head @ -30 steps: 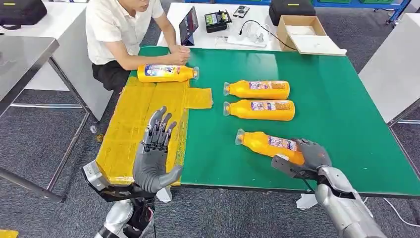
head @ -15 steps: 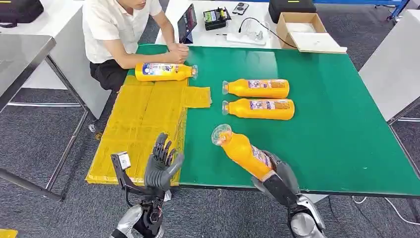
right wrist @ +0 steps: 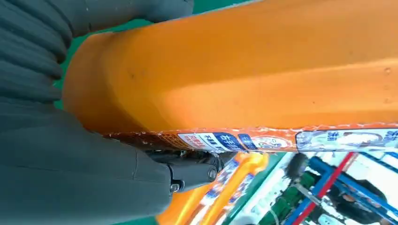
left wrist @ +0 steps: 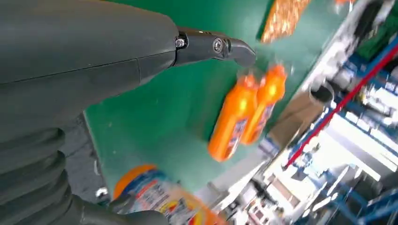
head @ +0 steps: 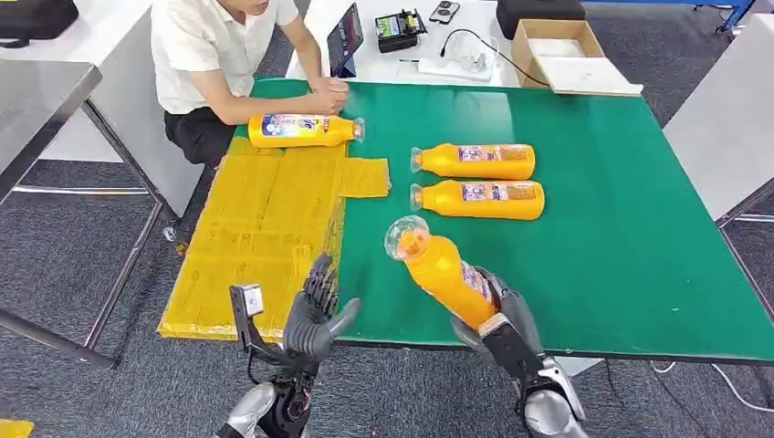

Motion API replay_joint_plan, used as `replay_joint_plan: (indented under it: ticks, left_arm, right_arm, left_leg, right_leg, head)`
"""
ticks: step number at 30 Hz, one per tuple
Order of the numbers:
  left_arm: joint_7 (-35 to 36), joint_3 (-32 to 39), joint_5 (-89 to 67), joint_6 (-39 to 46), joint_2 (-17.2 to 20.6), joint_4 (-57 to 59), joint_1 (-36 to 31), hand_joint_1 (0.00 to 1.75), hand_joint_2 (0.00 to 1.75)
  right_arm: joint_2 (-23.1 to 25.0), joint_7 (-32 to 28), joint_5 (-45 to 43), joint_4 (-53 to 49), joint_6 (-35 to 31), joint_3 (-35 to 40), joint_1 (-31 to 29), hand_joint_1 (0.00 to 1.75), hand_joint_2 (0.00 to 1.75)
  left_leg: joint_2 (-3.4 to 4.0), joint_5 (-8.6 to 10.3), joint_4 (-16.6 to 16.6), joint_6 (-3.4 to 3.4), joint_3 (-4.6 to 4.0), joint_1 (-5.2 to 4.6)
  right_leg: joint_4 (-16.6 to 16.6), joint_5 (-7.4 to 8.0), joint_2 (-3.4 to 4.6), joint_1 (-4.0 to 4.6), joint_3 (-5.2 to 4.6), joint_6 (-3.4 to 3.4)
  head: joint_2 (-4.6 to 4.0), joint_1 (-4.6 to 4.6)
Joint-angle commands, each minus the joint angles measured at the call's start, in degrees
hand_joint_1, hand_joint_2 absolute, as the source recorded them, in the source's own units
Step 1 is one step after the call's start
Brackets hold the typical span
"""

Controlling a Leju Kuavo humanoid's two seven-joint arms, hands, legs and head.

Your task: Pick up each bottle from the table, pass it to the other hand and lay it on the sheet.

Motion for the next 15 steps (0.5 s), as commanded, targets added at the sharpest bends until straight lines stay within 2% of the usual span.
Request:
replay_joint_plan:
  ticks: [1, 3, 8, 12, 15]
  left_arm:
    - [-1.89, -6.08, -6.69, -0.36, 3.99, -0.9, -3.09, 0.0, 1.75]
    - [-1.83, -6.72, -7.53, -2.5, 4.28, -2.48, -2.78, 0.0, 1.75]
    - [-3.05, -7.54, -11.49, -5.16, 4.1, -3.73, -2.94, 0.0, 1.75]
    - [-4.22, -7.93, -13.78, -6.38, 4.1, -4.32, -2.7, 0.0, 1.75]
    - [-4.22, -7.93, -13.78, -6.38, 4.1, -4.32, -2.7, 0.0, 1.75]
  right_arm:
    - [3.36, 0.67, -0.9, 6.66, 0.6, 6.49, -4.14, 1.75, 1.75]
    - [3.26, 2.96, 0.13, 10.37, 3.54, 9.57, -6.45, 1.75, 1.75]
    - [5.28, 3.83, -0.29, 17.45, 7.02, 14.38, -11.86, 1.75, 1.75]
    - [6.48, 4.82, -1.01, 18.75, 6.68, 16.02, -14.86, 1.75, 1.75]
    - [6.48, 4.82, -1.01, 18.75, 6.68, 16.02, -14.86, 1.75, 1.75]
  left_leg:
    - [0.26, -0.06, -0.09, 0.08, 0.28, -0.01]
    - [0.26, -0.06, -0.06, 0.09, 0.22, 0.02]
    - [0.39, -0.07, -0.1, 0.08, 0.28, 0.0]
    - [0.32, -0.06, -0.05, 0.06, 0.17, 0.0]
    - [0.35, -0.07, -0.07, 0.08, 0.23, -0.01]
  right_leg:
    - [-0.06, -0.01, 0.1, 0.04, 0.2, -0.17]
    - [-0.08, 0.0, 0.11, 0.07, 0.17, -0.13]
    - [-0.08, 0.02, 0.23, 0.04, 0.19, -0.15]
    - [-0.02, 0.01, 0.19, 0.02, 0.1, -0.13]
    - [-0.02, 0.0, 0.19, 0.03, 0.14, -0.15]
  head:
    - [0.0, 0.0]
    - [0.0, 0.02]
    - [0.0, 0.0]
    - [0.0, 0.02]
    - [0.0, 0.02]
